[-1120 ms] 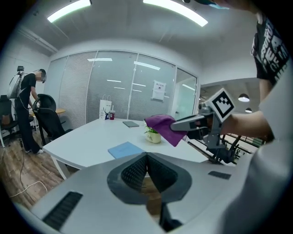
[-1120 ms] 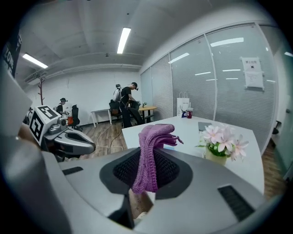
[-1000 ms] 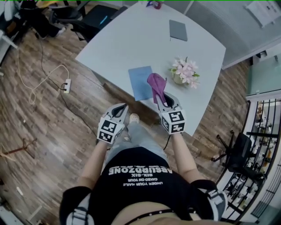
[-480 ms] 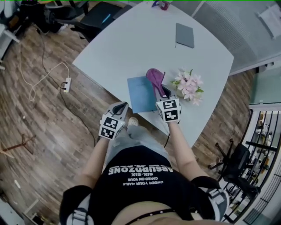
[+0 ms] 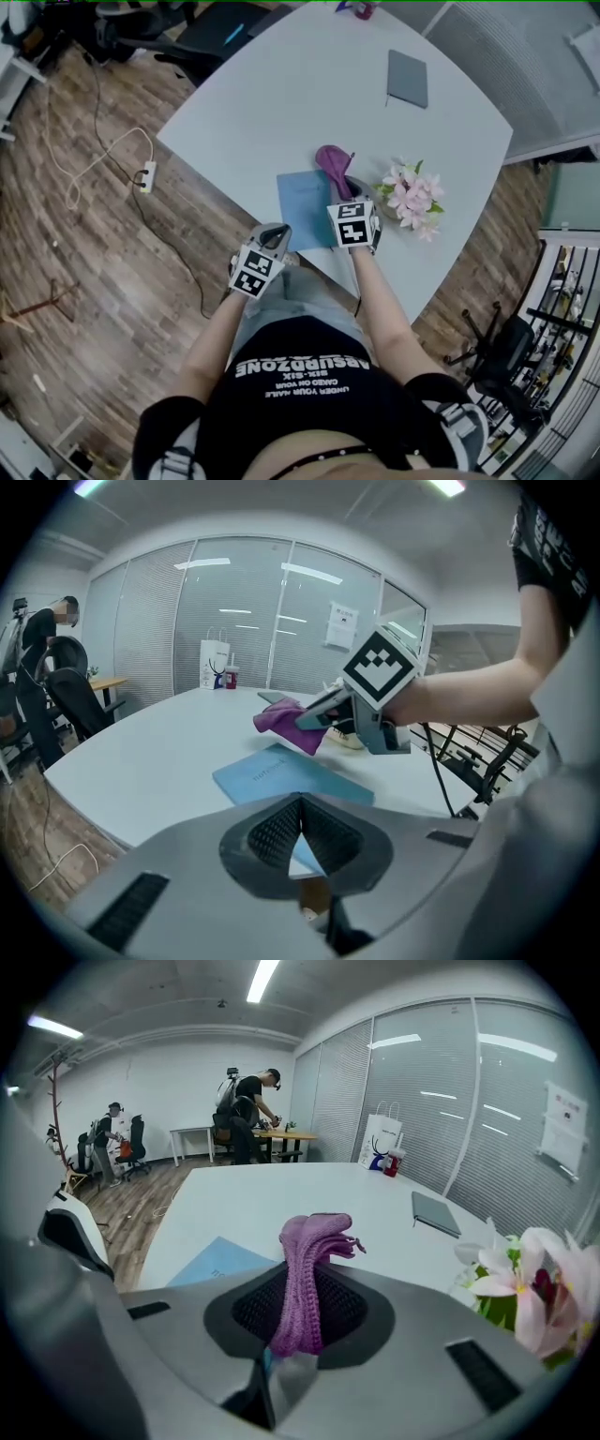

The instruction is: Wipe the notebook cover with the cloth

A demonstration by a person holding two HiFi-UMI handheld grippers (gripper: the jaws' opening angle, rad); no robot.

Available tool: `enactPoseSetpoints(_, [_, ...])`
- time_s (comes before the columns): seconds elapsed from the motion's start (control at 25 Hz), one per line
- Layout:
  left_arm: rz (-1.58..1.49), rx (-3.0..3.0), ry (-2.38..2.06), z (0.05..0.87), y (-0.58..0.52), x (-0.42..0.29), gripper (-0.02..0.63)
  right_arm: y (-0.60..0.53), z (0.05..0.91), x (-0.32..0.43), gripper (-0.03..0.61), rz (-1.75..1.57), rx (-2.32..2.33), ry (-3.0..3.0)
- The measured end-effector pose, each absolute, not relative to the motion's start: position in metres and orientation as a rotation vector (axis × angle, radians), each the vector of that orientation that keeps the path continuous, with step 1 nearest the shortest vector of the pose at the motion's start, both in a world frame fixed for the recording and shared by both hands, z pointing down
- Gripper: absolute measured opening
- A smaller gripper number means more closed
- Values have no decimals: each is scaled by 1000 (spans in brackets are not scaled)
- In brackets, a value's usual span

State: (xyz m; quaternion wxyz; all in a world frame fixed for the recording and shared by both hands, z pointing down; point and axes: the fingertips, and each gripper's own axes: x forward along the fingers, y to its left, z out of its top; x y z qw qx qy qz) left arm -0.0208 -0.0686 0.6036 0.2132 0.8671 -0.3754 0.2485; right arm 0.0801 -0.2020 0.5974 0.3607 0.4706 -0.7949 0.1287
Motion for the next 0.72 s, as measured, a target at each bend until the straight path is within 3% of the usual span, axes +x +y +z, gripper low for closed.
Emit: enactPoseSetpoints(0.72, [844,2326,-977,664,-73,-14,17,-218,644,66,83,383,1120,-2012])
